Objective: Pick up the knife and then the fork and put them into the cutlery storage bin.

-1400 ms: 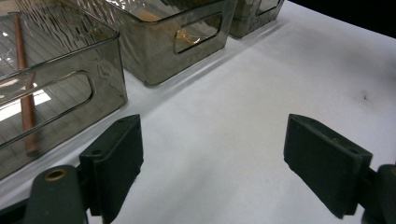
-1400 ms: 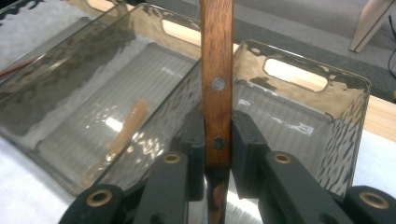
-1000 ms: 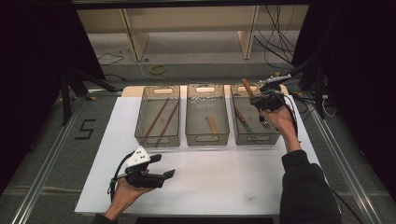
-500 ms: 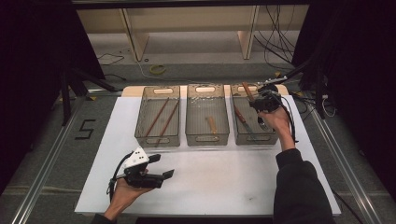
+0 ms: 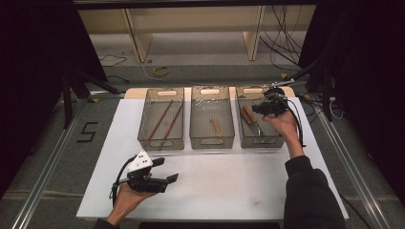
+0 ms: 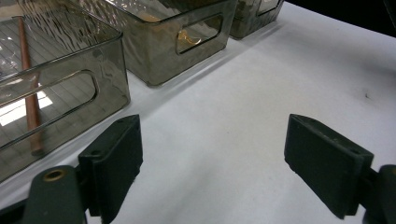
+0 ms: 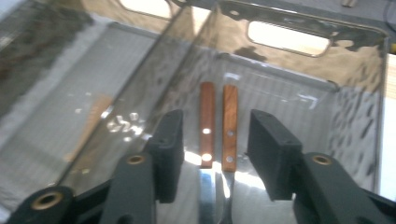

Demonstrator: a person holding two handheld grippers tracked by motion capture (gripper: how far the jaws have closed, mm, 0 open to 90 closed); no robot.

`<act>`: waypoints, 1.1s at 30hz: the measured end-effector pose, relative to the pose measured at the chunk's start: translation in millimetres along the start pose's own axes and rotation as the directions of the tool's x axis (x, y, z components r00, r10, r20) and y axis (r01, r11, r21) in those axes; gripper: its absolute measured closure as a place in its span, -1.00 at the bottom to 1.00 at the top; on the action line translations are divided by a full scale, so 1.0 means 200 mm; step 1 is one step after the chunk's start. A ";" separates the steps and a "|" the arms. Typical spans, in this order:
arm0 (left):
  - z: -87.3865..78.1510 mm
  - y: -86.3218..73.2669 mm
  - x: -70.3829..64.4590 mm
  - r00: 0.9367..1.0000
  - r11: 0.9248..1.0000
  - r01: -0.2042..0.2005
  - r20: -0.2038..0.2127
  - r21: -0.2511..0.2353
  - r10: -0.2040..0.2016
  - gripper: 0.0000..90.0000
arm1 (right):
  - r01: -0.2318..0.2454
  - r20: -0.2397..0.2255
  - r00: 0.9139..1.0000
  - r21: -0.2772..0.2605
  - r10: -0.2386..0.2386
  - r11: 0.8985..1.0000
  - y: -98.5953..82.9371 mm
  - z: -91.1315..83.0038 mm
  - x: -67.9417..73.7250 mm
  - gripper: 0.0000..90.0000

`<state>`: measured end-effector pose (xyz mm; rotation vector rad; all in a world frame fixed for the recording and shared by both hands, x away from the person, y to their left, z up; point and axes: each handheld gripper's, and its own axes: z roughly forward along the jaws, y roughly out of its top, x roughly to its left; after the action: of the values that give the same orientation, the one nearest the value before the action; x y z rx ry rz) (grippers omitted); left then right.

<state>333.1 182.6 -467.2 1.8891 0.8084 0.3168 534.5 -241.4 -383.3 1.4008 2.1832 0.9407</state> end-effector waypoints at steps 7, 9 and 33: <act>0.00 0.00 0.00 1.000 1.000 0.005 0.001 0.001 -0.005 -0.58 | 0.022 -0.072 0.997 -0.049 -0.025 0.999 -0.08 -0.08 0.09 -0.04; 0.00 0.00 0.00 1.000 1.000 0.002 0.001 0.000 -0.002 -0.58 | 0.020 -0.104 0.994 -0.070 -0.027 0.997 -0.11 -0.11 0.13 -0.07; 0.01 0.00 0.00 1.000 1.000 0.006 0.018 0.006 -0.006 -0.59 | 0.037 -0.279 0.956 -0.187 -0.089 0.982 -0.53 -0.33 0.36 -0.25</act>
<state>333.7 180.8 -467.1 1.8925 0.8038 0.2936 392.7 -227.2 -409.6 1.1635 2.2607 1.3526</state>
